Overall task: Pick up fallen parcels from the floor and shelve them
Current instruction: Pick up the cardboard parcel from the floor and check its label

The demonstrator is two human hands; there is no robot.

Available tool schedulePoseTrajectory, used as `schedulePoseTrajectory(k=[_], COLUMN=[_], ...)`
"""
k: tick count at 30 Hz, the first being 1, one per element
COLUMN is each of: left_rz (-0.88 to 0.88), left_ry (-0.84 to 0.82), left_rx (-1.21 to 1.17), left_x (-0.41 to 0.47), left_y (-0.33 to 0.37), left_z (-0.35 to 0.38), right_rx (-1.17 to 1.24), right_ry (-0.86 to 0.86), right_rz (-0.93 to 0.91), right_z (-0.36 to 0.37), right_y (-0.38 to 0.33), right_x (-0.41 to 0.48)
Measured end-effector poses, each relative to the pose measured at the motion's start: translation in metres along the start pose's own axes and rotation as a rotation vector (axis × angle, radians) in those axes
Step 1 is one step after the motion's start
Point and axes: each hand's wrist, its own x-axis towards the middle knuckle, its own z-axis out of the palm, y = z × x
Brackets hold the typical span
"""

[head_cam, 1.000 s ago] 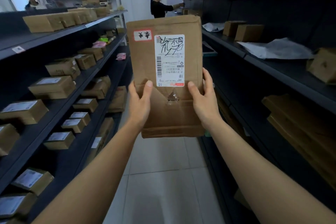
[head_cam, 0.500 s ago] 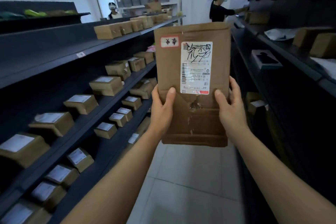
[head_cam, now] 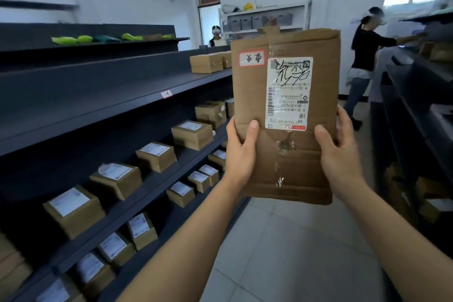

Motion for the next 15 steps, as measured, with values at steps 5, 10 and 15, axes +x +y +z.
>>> schedulePoseTrajectory(k=[5, 10, 15], left_rz=[0.036, 0.041, 0.043], left_ry=[0.044, 0.059, 0.063], left_rx=[0.042, 0.081, 0.085], left_x=[0.048, 0.082, 0.116], left_y=[-0.017, -0.039, -0.059], left_z=[-0.005, 0.010, 0.050], right_rx=[0.039, 0.066, 0.060], right_ry=[-0.046, -0.064, -0.056], right_rz=[0.018, 0.028, 0.030], right_z=[0.027, 0.032, 0.014], right_y=[0.019, 0.046, 0.072], right_x=[0.042, 0.080, 0.123])
